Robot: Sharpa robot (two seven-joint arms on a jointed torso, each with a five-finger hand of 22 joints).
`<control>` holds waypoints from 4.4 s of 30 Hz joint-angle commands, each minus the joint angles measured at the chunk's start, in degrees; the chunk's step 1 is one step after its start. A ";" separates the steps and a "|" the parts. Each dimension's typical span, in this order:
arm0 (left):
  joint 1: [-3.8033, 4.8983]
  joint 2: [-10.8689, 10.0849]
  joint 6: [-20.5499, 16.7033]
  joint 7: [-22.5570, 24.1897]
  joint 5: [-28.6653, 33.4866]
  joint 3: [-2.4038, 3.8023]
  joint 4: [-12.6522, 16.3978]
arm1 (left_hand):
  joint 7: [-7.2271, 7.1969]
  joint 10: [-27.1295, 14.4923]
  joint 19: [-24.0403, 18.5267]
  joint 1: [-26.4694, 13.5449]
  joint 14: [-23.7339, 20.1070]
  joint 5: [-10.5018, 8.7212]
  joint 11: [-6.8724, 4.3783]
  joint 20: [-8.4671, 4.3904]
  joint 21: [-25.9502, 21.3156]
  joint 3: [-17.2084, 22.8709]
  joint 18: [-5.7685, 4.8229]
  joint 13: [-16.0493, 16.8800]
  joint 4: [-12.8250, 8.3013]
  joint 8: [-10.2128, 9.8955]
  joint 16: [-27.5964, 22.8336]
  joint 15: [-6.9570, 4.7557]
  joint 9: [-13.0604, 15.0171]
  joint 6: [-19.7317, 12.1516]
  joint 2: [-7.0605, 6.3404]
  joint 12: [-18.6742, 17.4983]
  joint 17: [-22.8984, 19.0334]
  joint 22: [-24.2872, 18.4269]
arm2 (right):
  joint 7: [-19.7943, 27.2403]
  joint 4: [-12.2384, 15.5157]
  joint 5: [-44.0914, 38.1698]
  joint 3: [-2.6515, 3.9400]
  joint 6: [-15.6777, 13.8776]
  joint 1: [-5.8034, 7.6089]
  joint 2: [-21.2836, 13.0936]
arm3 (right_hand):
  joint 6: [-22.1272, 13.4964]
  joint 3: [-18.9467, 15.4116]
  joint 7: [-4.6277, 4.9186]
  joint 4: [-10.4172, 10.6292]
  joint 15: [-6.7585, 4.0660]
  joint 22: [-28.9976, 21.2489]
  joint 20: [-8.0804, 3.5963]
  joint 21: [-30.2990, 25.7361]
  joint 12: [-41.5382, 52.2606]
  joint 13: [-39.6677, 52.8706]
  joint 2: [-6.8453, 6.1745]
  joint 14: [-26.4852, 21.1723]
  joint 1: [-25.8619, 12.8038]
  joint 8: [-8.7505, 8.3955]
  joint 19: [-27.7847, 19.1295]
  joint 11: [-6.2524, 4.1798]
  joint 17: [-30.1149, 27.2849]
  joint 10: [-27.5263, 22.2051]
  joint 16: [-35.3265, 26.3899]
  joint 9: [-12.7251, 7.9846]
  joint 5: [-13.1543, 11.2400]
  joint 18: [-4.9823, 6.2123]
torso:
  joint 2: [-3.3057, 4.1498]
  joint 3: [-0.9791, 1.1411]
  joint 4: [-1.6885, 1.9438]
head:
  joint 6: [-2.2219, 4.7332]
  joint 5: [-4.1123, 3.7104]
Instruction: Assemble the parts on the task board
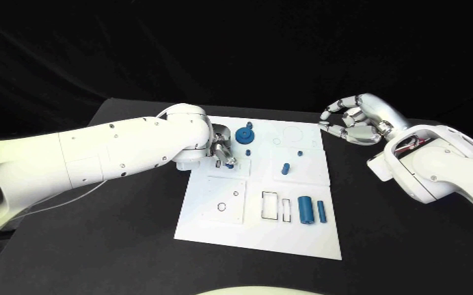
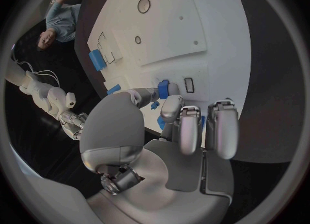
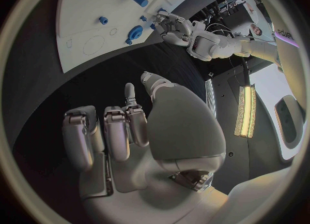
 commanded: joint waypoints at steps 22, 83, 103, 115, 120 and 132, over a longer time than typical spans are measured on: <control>-0.08 0.09 1.82 -0.06 0.43 -0.07 -0.33 | -1.64 0.57 1.87 -3.72 5.95 -0.24 -0.54 -0.81 0.47 1.32 -0.59 0.10 -2.84 1.17 0.20 -0.65 -1.28 1.64 -0.59 0.76 15.07 5.33 | 0.53 0.10 -0.22 0.00 -0.07 -0.04 0.00 | -0.36 0.02 0.05 0.57 -0.49 15.09 -0.38 0.25 -0.02 7.22 -0.05 5.60 -0.25 0.48 5.89 -0.38 13.55 0.01 -0.24 0.21 0.16 -0.39 | 0.01 -0.01 -0.02 | -0.23 0.10; -0.07 -0.26 -0.49 0.02 1.33 -0.03 -0.47 | -1.68 0.98 2.11 -9.32 5.95 -0.39 -0.56 -0.94 0.47 -14.26 -0.66 0.21 4.79 3.38 0.20 -0.70 -5.73 2.35 -0.11 1.92 15.07 5.80 | 0.70 0.08 -0.22 0.00 -0.49 -0.04 -0.12 | -0.85 -0.68 0.05 1.49 -0.52 15.09 -0.43 0.25 -0.17 7.06 -0.28 5.51 -1.59 0.94 5.89 -0.39 13.16 -0.08 -0.37 0.90 -2.28 -0.39 | -0.01 0.00 -0.01 | -0.12 0.05; 3.30 -3.57 -1.00 0.68 3.55 3.90 1.07 | -1.12 -1.87 1.08 -7.53 5.95 -0.09 -0.11 -0.76 -0.68 -17.07 -0.20 -3.79 4.73 2.83 0.20 -0.39 -6.83 0.46 -0.28 -1.01 15.07 3.56 | 0.65 -0.69 -0.18 -0.04 -0.59 -0.09 -0.56 | -0.88 -0.81 0.05 1.57 -0.52 15.09 -0.43 0.25 -0.14 7.10 -0.24 5.51 -1.90 0.99 5.89 -0.38 13.19 -0.03 -0.36 0.97 -2.42 -0.39 | -0.08 0.00 -0.06 | 1.39 0.00; 6.24 -0.79 1.96 2.55 2.40 4.13 -8.36 | 1.88 -6.35 0.09 -3.78 5.95 0.05 2.50 1.24 -1.93 -20.51 0.21 -10.71 4.88 -3.30 0.20 1.85 -11.35 -4.38 0.77 -5.71 15.07 1.53 | 0.58 -1.00 -0.14 -0.13 -0.43 -0.23 -0.22 | -0.88 -0.82 0.04 1.55 -0.52 15.09 -0.43 0.25 -0.08 7.18 -0.21 5.51 -1.94 1.01 5.89 -0.39 13.19 0.05 -0.36 0.99 -2.44 -0.39 | 0.09 -0.09 0.05 | 1.60 0.08; 6.08 0.92 4.91 2.43 2.19 3.33 -11.97 | 1.96 -6.32 0.14 -3.73 5.95 -0.01 2.58 1.33 -1.87 -20.77 0.19 -10.73 4.86 -3.60 0.20 1.93 -11.57 -4.41 0.78 -5.64 15.07 1.66 | 0.59 -1.03 -0.14 -0.15 -0.40 -0.33 -0.16 | -0.88 -0.82 0.04 1.55 -0.52 15.09 -0.43 0.25 -0.08 7.18 -0.21 5.51 -1.94 1.01 5.89 -0.39 13.19 0.05 -0.36 0.99 -2.44 -0.39 | 0.20 -0.20 -0.04 | 1.57 0.32; 3.85 4.73 5.99 3.37 1.83 2.28 -18.79 | 2.12 -6.11 0.23 -4.14 5.95 -0.21 2.76 1.56 -1.76 -21.85 0.16 -10.42 4.93 -4.30 0.20 2.13 -12.19 -4.07 0.96 -5.16 15.07 1.90 | 0.95 -1.05 -0.14 -0.16 -0.95 -0.53 0.04 | -0.92 -0.82 0.02 1.50 -0.52 15.09 -0.43 0.25 -0.20 7.02 -0.17 5.48 -1.95 1.03 5.89 -0.40 13.03 -0.10 -0.41 1.02 -2.43 -0.39 | 0.23 -0.23 -0.21 | 1.39 0.68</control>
